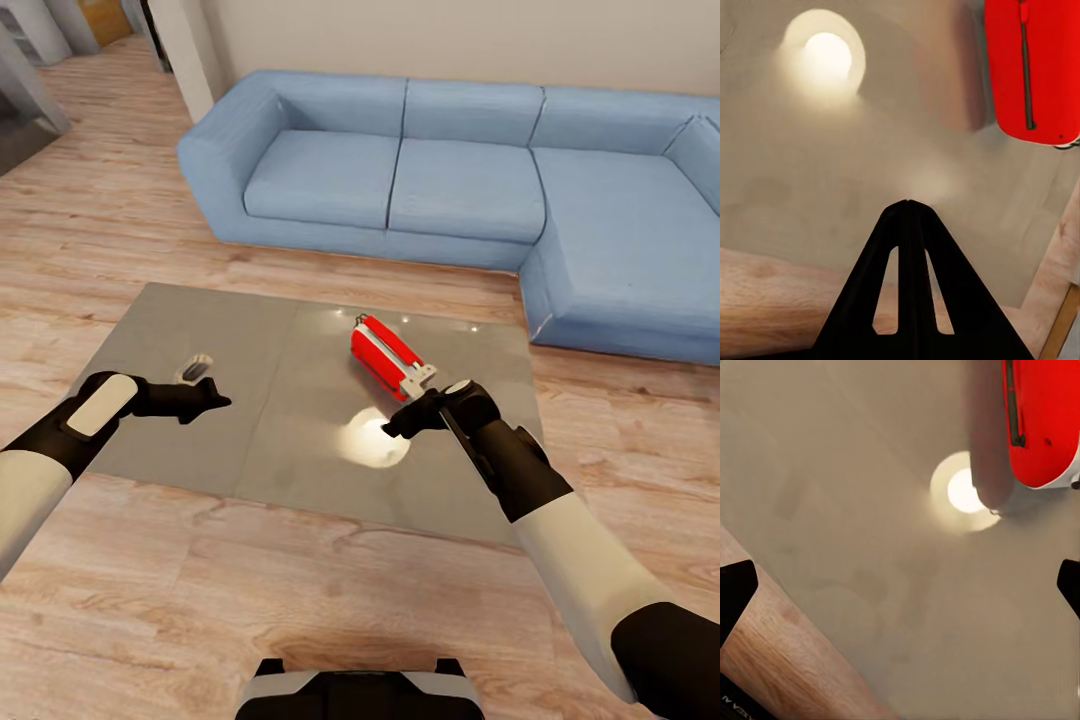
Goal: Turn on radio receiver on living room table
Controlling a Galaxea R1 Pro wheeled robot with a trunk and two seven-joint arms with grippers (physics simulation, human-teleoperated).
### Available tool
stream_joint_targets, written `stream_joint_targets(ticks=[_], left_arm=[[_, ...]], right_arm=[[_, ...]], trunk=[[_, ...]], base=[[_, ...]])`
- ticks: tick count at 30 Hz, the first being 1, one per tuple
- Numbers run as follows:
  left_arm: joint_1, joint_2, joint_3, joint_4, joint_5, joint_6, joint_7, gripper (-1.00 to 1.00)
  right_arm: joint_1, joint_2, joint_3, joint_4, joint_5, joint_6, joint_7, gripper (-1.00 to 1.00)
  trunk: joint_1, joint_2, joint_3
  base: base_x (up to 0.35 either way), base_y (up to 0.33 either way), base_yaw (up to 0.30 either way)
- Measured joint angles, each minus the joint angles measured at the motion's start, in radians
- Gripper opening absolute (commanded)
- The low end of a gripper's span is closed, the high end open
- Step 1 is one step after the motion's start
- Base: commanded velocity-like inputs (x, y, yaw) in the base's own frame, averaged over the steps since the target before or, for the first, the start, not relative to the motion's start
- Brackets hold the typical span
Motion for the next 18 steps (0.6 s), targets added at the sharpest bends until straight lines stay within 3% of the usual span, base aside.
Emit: stream_joint_targets(ticks=[15,18], left_arm=[[0.0,-0.001,0.0,0.002,0.001,-0.001,0.001,-1.0],[0.0,0.0,-0.001,0.002,0.001,-0.001,0.001,-1.0]], right_arm=[[0.0,-0.002,-0.001,0.005,-0.003,-0.005,-0.002,1.0],[0.003,-0.019,-0.001,0.003,-0.003,-0.007,-0.003,1.0]], trunk=[[0.0,0.0,0.018],[0.0,0.0,0.023]], base=[[-0.001,0.0,0.009],[0.0,0.0,0.0]])
